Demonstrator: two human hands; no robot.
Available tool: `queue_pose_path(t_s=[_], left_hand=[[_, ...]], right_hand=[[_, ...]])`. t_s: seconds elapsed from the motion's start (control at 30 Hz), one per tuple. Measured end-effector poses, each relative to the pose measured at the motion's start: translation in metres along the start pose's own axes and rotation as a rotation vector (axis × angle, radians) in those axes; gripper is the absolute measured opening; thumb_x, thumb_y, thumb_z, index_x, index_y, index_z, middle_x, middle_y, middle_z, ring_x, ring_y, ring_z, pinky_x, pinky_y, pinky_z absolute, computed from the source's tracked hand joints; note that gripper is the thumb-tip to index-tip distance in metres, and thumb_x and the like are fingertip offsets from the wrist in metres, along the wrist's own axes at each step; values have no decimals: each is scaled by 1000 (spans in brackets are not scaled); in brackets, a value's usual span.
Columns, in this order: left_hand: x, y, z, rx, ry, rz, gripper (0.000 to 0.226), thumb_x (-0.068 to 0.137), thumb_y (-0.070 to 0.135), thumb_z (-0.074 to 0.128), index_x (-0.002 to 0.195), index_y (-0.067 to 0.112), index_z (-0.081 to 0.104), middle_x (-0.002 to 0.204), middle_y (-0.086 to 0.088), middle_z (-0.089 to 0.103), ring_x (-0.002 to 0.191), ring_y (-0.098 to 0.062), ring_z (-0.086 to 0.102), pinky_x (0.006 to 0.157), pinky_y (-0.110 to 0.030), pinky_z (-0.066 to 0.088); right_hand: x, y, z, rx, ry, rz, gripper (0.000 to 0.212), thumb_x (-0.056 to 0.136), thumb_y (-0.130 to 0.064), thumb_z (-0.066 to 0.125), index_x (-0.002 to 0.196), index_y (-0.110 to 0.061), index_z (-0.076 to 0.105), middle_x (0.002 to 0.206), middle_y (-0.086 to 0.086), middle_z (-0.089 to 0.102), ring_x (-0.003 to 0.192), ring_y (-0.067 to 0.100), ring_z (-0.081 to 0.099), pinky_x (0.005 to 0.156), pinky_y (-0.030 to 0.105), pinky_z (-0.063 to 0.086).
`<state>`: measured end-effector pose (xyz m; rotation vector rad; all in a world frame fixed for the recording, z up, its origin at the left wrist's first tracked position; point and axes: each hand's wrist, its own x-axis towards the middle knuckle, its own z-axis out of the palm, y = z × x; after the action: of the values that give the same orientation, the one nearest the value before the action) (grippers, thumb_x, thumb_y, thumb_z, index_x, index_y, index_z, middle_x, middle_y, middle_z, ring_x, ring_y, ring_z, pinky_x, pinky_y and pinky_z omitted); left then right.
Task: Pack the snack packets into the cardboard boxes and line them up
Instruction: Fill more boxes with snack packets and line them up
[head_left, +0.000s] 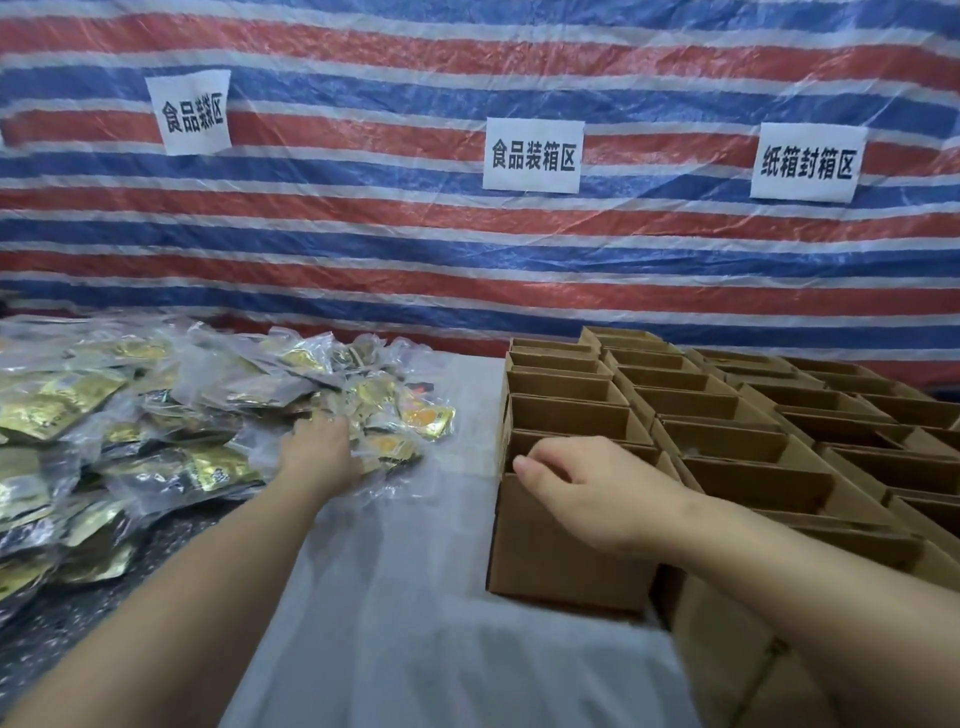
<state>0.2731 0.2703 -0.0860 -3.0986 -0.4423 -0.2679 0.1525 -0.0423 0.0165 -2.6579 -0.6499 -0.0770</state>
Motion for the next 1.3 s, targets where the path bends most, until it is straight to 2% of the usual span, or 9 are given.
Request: queue_pose_path(t_s=[0.13,0.23,0.37,0.53,0.73,0.83,0.93,1.03,1.3], left_hand=[[30,-8,21,-29,-102,-79,82,87,61,56,153,30,19,155,-17,25,136,-41,33,103,-55,37],[38,-9,30,65,-113,-39,51,95,45,50,143,28,41,148,-14,36,129,-39,40,104,-54,40],[33,-13,13,-97,149,-22,28,94,20,46,119,20,59,129,-8,56,110,-31,56,89,-44,46],[-8,-9,-47,-554,465,26,32,92,34,32,83,14,55,80,-7,63,71,-30,58,62,-38,48],[-86,14,-104,-801,471,14,24,99,15,37,87,17,59,79,1,59,77,-23,57,69,-38,50],[-131,42,-126,-933,470,60,29,101,20,39,81,16,60,73,2,59,74,-17,57,62,-30,43],[-166,68,-159,-977,498,62,31,101,26,37,82,20,61,75,3,60,73,-13,58,60,-29,43],[-188,88,-199,-1052,468,53,34,102,29,35,86,16,62,83,-2,63,81,-21,61,75,-39,52],[-243,126,-259,-1496,-58,28,24,99,15,45,108,0,60,83,-7,63,68,-18,63,54,-29,54]], right_hand=[[27,11,0,27,7,19,39,102,-57,40,98,-29,65,91,-7,67,84,11,64,81,36,58],[41,14,8,-6,-22,4,34,102,-55,42,101,-30,65,94,-8,67,86,10,64,81,35,58],[48,10,13,13,-4,-14,33,101,-54,44,96,-29,64,90,-10,65,81,9,62,75,33,56],[48,-1,14,117,25,29,36,100,-57,46,106,-27,64,99,-10,65,87,9,61,77,30,56],[17,-31,27,223,-68,13,114,75,-67,74,160,-26,11,163,-2,26,147,18,31,114,30,30],[-13,-51,33,274,-96,-33,132,62,-70,80,157,-39,-7,164,-9,17,148,18,26,120,39,29],[-43,-66,34,190,171,-36,126,63,-70,79,150,-46,-9,153,-11,22,139,16,34,116,41,34],[-65,-71,25,-33,513,-57,123,70,-75,70,152,-33,-11,153,-3,26,139,19,33,116,42,28],[-113,-62,-18,272,571,19,112,71,-51,82,154,-37,8,136,-10,48,116,10,51,90,25,41]])
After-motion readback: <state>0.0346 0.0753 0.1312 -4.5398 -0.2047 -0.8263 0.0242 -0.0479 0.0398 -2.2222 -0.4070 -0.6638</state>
